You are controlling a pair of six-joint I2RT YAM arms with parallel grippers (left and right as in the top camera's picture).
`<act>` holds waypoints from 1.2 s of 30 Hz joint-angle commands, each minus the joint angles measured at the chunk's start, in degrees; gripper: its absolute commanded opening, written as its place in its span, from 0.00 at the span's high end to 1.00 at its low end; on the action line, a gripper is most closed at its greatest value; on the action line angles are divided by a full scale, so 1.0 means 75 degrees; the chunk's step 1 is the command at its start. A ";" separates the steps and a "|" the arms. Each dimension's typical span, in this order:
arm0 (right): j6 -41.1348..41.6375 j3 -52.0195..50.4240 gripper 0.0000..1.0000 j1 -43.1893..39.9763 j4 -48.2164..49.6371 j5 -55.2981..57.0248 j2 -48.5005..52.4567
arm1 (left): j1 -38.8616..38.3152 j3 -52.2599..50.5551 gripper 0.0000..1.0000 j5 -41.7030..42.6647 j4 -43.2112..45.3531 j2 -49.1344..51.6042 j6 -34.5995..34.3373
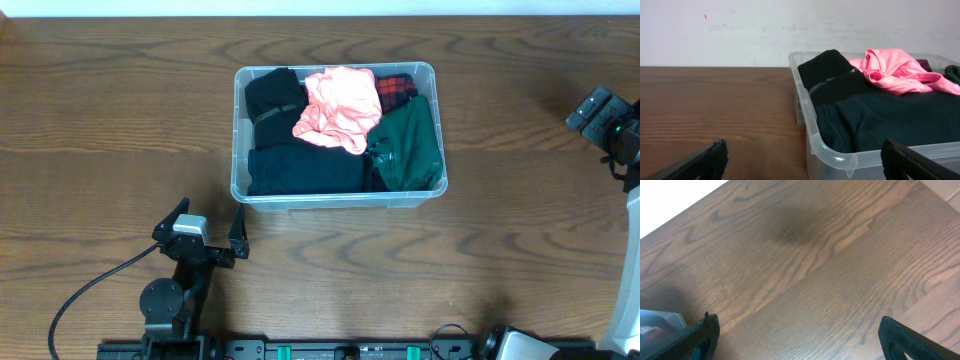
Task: Pack container
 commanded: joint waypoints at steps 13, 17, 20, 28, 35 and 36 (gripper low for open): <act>0.0079 0.0006 0.01 -0.0020 0.0003 0.0029 0.0006 | -0.0023 -0.0125 0.02 -0.0012 -0.0297 -0.0044 -0.0017; 0.0082 0.0006 0.01 -0.0020 0.0003 0.0029 0.0006 | -0.0023 -0.0125 0.02 -0.0012 -0.0297 -0.0044 -0.0017; 0.0082 0.0006 0.01 -0.0020 0.0003 0.0029 0.0006 | -0.0023 -0.0125 0.02 -0.0012 -0.0297 -0.0044 -0.0017; 0.0079 -0.0006 0.01 0.0119 -0.0076 0.0029 -0.0373 | -0.0023 -0.0125 0.02 -0.0012 -0.0297 -0.0044 -0.0017; -0.0446 -0.0009 0.01 0.1390 -0.0431 0.0784 -0.1929 | -0.0023 -0.0125 0.03 -0.0012 -0.0297 -0.0044 -0.0017; -0.0446 -0.0009 0.01 0.1556 -0.0510 0.0863 -0.2127 | -0.0023 -0.0125 0.02 -0.0012 -0.0297 -0.0044 -0.0017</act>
